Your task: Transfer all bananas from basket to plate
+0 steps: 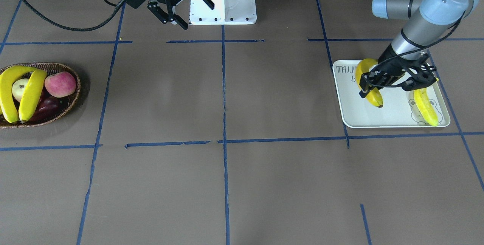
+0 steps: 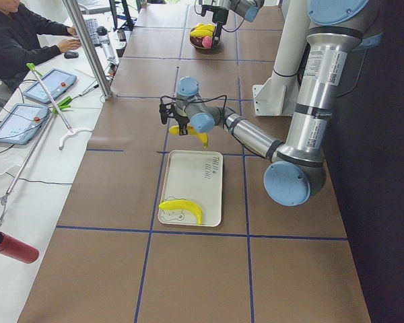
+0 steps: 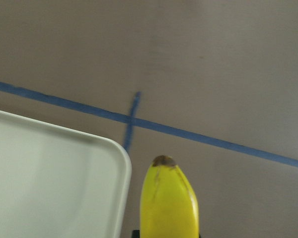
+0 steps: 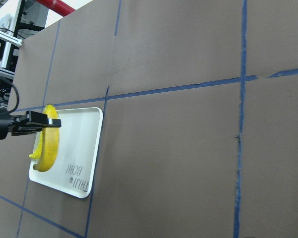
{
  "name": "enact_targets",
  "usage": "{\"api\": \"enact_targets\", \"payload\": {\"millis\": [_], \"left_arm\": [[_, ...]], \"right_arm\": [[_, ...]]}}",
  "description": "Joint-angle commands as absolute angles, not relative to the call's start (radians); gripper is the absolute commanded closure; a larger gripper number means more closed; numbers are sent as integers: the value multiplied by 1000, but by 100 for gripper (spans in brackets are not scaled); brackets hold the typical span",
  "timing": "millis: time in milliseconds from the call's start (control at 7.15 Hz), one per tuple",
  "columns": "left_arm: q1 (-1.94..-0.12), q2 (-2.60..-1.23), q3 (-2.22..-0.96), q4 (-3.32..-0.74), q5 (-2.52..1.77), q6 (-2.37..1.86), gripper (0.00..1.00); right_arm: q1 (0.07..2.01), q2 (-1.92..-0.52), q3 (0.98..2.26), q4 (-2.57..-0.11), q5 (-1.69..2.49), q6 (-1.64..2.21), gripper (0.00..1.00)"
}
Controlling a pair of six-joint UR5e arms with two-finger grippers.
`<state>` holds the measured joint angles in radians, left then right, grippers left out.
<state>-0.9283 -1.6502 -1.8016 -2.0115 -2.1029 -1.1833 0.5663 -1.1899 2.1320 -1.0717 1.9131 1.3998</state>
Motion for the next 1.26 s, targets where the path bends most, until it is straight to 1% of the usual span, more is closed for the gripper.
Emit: {"api": "enact_targets", "payload": {"millis": [0, 280, 419, 699, 979, 1118], "left_arm": [[-948, -1591, -1755, -2013, -2085, -1125, 100], [-953, -1588, -1707, -2013, -2054, -1067, 100], [-962, -1586, -1677, -2017, -2046, -1030, 100], [-960, -1583, -1641, -2020, -2005, -1016, 100], [-960, -1565, -1628, -2028, -2006, -1017, 100], [-959, -1566, -1628, -2028, -2006, -1019, 98]], "right_arm": [[679, -1299, 2125, -1081, 1969, 1376, 1], [822, -1383, 2125, -1223, 2096, 1127, 0], [848, -1434, 2123, -1224, 2109, 1036, 0], [888, -1483, 2118, -1230, 2111, 919, 0], [907, -1506, 2118, -1230, 2111, 881, 0], [907, -1506, 2118, -1230, 2111, 881, 0]]}}
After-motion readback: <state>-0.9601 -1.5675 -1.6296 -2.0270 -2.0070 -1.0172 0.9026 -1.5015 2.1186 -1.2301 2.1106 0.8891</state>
